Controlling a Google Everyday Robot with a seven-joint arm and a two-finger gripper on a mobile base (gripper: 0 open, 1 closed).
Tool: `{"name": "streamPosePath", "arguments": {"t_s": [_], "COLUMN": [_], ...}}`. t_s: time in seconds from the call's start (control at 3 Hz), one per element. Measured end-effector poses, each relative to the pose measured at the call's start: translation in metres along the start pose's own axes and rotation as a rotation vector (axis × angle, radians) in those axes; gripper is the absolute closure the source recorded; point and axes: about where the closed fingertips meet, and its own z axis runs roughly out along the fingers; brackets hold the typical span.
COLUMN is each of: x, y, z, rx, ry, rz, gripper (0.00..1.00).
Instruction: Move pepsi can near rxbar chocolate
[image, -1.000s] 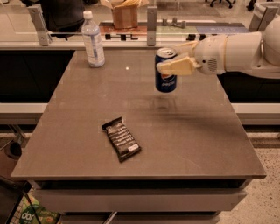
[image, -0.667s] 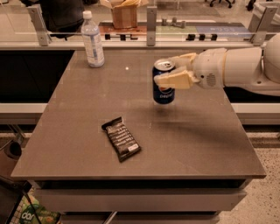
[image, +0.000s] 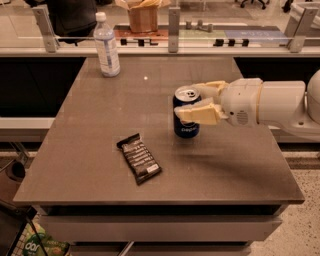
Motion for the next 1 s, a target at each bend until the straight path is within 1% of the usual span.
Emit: {"name": "streamPosePath", "arguments": {"t_s": [0.33, 0.67, 1.0], "x": [0.012, 0.026, 0.025], "y": [0.021, 0.036, 0.037], "z": [0.0, 0.011, 0.011], "rx": [0.01, -0.004, -0.005], "ry": [-0.005, -0.009, -0.009], "rz": [0.016, 0.036, 0.037], "gripper": [1.0, 1.0, 0.87]}}
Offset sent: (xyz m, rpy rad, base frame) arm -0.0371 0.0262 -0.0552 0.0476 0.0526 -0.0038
